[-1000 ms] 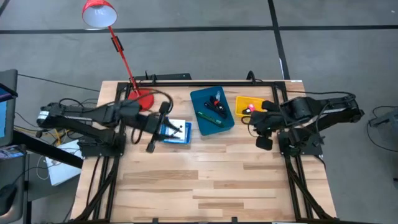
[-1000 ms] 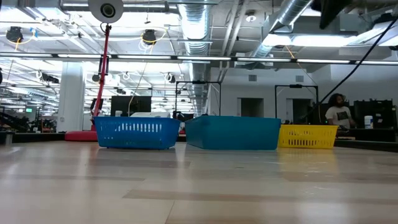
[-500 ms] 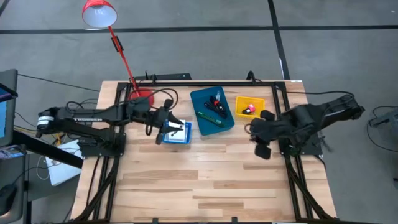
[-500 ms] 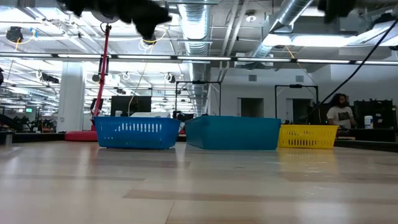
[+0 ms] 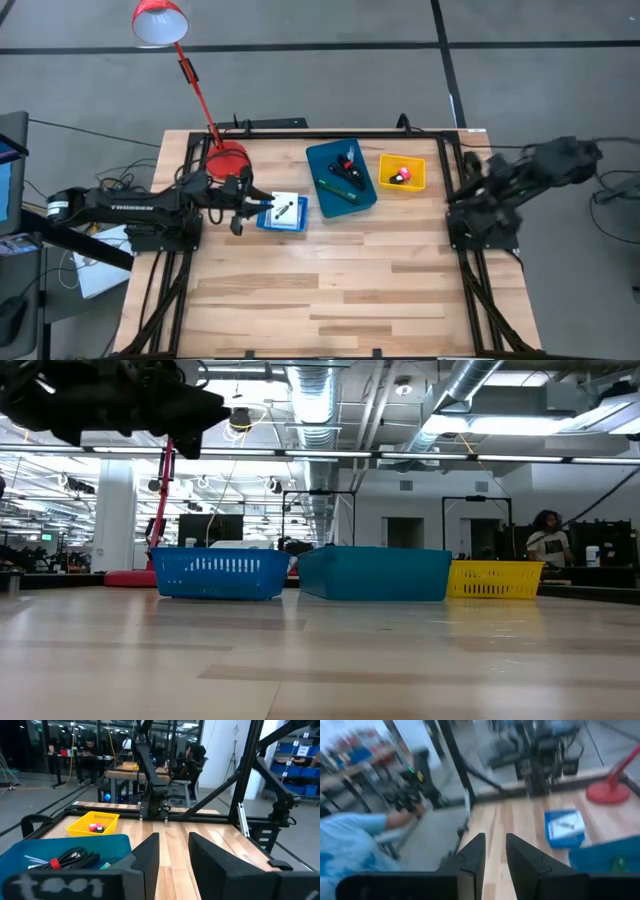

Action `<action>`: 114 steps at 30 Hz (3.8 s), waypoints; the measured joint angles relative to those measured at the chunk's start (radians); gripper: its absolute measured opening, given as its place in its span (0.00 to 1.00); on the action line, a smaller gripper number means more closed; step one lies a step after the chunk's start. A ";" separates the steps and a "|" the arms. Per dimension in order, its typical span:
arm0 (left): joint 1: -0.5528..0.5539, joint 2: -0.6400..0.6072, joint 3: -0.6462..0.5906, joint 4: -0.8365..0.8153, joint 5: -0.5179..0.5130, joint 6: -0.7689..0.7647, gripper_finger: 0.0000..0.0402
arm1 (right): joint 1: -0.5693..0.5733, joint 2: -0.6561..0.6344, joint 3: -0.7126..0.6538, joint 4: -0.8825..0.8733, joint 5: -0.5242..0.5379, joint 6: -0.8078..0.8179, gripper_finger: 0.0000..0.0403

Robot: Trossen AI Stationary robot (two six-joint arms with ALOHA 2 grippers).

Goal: Pick and place items into bin
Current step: Return to Home Position

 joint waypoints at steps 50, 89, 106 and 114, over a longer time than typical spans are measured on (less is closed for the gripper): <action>-0.292 -0.406 -0.191 -0.233 -0.568 -0.068 0.23 | -0.021 -0.659 -1.013 0.632 -0.080 -0.104 0.17; -0.291 -0.406 -0.191 -0.553 -0.681 -0.246 0.23 | -0.021 -0.643 -1.250 0.889 -0.084 -0.104 0.17; -0.291 -0.405 -0.186 -0.722 -0.679 -0.247 0.23 | -0.021 -0.643 -1.250 0.888 -0.083 -0.103 0.17; -0.291 -0.405 -0.186 -0.724 -0.679 -0.247 0.23 | -0.021 -0.643 -1.250 0.888 -0.083 -0.103 0.17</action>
